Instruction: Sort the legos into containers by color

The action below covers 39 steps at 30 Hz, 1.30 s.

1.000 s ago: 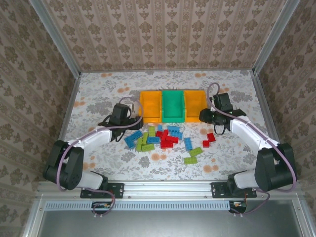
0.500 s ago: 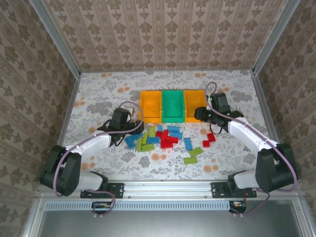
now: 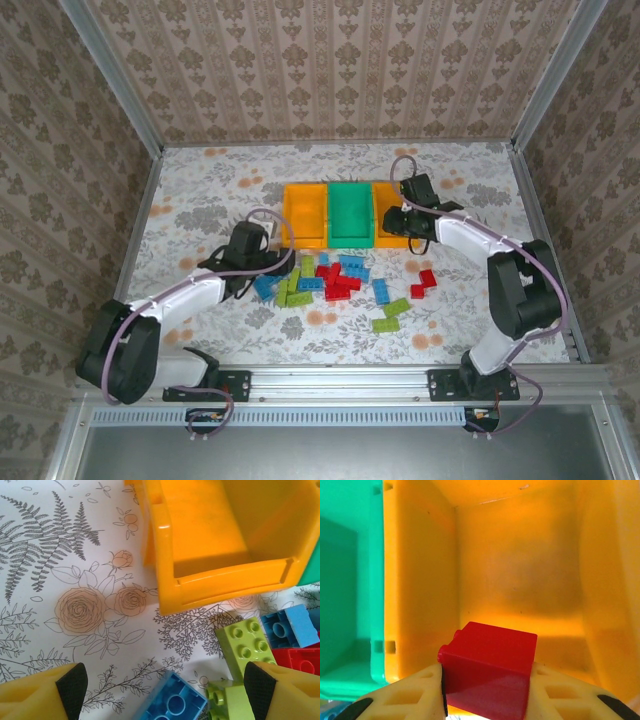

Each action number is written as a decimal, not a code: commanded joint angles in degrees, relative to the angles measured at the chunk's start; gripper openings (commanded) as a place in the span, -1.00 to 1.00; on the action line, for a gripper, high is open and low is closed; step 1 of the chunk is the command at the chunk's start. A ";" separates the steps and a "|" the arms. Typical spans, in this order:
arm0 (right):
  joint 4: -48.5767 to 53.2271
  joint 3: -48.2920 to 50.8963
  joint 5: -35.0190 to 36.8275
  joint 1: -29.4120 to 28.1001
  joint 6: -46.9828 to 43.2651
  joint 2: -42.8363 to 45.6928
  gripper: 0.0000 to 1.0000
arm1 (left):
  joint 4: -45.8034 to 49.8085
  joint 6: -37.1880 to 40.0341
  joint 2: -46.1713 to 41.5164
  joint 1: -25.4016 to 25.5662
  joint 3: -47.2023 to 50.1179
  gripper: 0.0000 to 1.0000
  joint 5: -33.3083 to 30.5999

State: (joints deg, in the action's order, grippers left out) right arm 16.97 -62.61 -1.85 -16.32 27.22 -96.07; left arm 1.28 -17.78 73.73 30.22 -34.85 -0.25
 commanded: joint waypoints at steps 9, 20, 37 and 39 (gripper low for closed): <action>4.02 -4.62 3.68 -1.20 0.11 -4.88 -0.24 | 0.28 5.31 -1.40 4.24 0.31 0.69 -0.28; 4.50 -4.81 3.87 -1.64 -0.33 -5.29 -0.04 | -0.66 7.76 -1.22 7.42 -0.04 0.70 -0.49; 3.51 2.24 4.61 -6.55 -5.46 6.14 0.50 | -1.28 7.38 -2.01 8.63 0.82 0.72 -3.10; 3.95 4.39 5.04 -7.41 -5.59 8.84 0.51 | -1.44 6.86 -2.43 8.60 1.34 0.75 -3.91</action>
State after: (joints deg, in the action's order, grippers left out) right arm 19.51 -60.71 1.41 -22.59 22.92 -91.74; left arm 0.54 -10.68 73.19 38.57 -34.61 -2.02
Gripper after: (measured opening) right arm 0.753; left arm 0.868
